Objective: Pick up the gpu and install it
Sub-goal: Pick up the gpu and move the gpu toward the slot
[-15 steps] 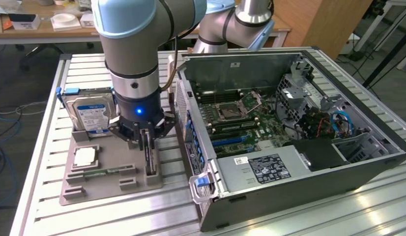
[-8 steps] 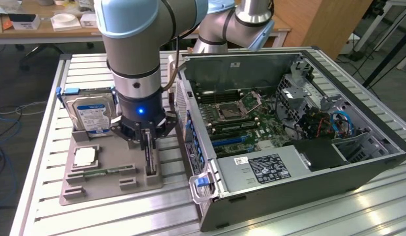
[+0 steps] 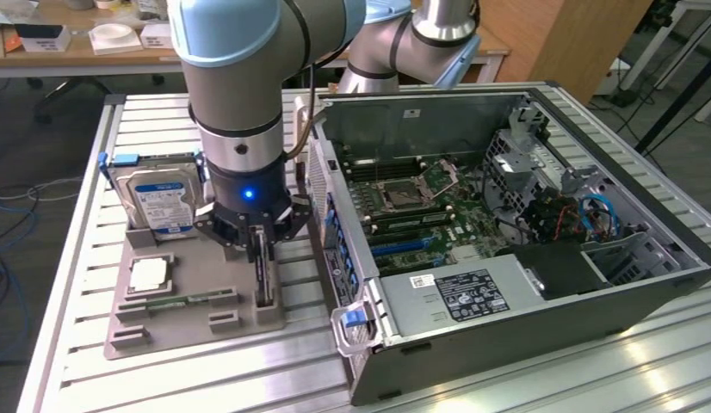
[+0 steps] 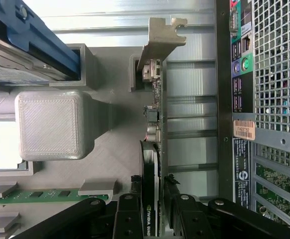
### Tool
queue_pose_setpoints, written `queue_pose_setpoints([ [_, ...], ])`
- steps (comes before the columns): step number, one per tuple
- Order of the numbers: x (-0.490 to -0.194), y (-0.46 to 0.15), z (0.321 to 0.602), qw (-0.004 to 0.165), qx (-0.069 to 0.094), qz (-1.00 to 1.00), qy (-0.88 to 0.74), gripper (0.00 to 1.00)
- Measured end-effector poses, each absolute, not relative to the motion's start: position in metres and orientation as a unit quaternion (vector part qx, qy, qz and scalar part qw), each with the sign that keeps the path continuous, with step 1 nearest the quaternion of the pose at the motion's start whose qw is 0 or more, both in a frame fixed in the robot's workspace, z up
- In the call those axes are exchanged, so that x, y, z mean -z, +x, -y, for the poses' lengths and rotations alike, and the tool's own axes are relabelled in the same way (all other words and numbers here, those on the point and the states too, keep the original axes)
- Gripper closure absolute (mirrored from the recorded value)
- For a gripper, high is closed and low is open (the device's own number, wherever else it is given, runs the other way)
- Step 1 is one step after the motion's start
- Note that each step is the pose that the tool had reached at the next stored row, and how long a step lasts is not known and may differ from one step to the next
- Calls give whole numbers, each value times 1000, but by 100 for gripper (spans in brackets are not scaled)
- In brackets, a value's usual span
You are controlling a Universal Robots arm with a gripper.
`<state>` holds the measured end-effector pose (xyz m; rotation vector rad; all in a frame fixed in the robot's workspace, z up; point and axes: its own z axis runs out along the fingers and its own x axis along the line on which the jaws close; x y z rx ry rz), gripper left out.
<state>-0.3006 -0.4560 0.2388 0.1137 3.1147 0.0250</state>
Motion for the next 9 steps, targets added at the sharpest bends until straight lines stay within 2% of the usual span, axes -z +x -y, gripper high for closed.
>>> queue_pose_setpoints([
  [7, -239, -301, 456, 12, -8, -999, 36, 69],
  [8, -239, -301, 456, 12, -8, -999, 36, 74],
  [9, -239, -301, 456, 12, -8, -999, 36, 74],
])
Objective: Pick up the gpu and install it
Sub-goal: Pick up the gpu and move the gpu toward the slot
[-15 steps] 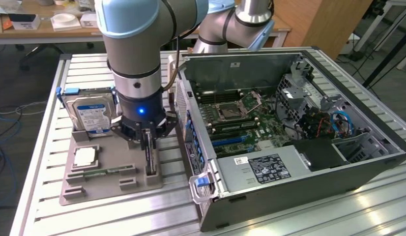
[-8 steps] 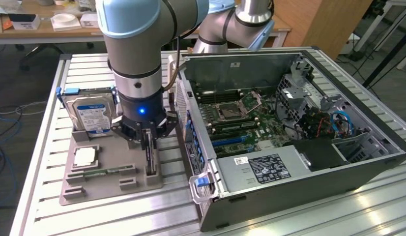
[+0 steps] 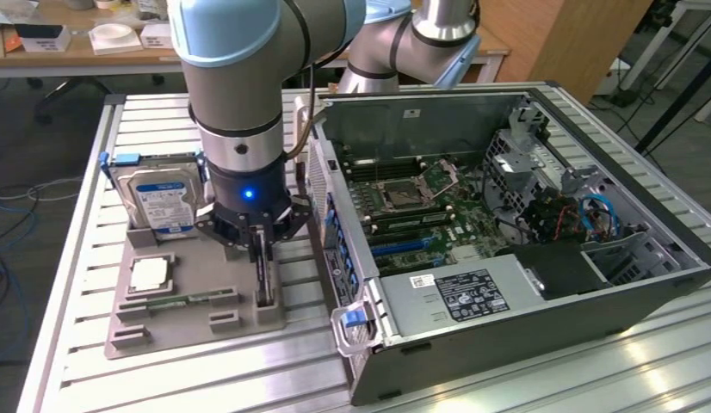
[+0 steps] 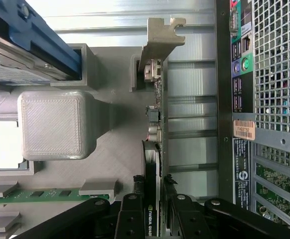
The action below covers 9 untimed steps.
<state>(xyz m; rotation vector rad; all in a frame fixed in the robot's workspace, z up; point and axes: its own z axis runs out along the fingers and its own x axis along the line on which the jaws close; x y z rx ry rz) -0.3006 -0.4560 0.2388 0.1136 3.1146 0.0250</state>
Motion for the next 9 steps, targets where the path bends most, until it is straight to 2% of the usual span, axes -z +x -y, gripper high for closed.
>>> queue_pose_setpoints([
  [9, -239, -301, 456, 12, -8, -999, 36, 74],
])
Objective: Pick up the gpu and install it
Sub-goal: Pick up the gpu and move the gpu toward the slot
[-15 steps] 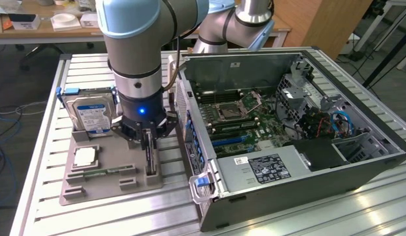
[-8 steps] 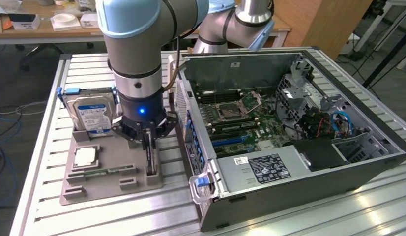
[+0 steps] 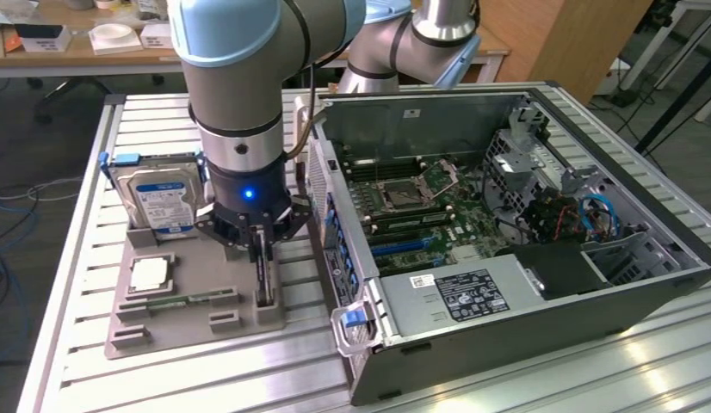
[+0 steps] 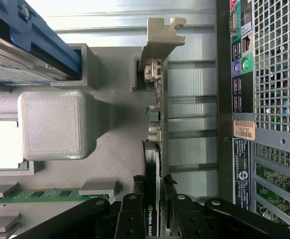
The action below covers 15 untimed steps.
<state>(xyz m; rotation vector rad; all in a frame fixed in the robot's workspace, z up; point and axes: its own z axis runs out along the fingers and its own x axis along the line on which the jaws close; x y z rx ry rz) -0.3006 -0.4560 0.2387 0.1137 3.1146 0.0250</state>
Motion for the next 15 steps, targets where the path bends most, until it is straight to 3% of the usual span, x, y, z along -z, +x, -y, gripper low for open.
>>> queue_pose_setpoints([
  [15, -249, -301, 456, 12, -8, -999, 36, 74],
])
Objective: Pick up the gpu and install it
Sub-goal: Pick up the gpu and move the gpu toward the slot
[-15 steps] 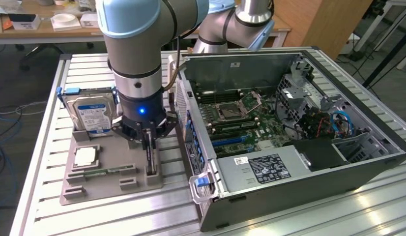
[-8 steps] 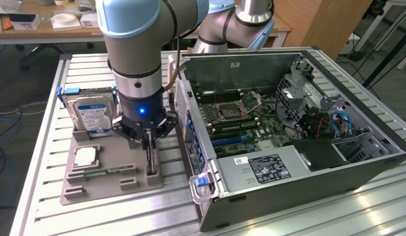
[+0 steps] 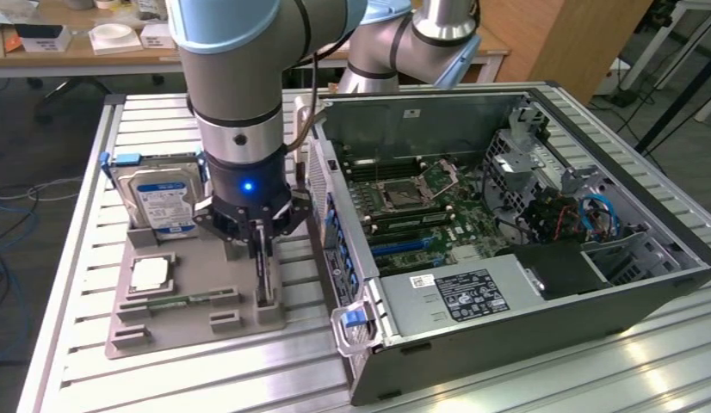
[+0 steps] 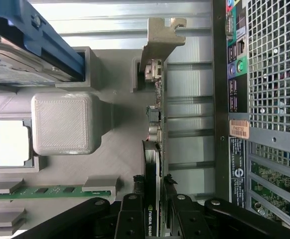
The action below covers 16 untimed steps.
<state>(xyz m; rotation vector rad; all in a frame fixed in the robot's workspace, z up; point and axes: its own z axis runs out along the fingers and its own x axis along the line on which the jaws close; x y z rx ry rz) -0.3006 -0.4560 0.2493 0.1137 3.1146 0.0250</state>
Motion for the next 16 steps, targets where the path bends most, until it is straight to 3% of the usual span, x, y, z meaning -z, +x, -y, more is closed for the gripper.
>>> queue_pose_setpoints([
  [16, -278, -301, 456, 12, -8, -999, 36, 74],
])
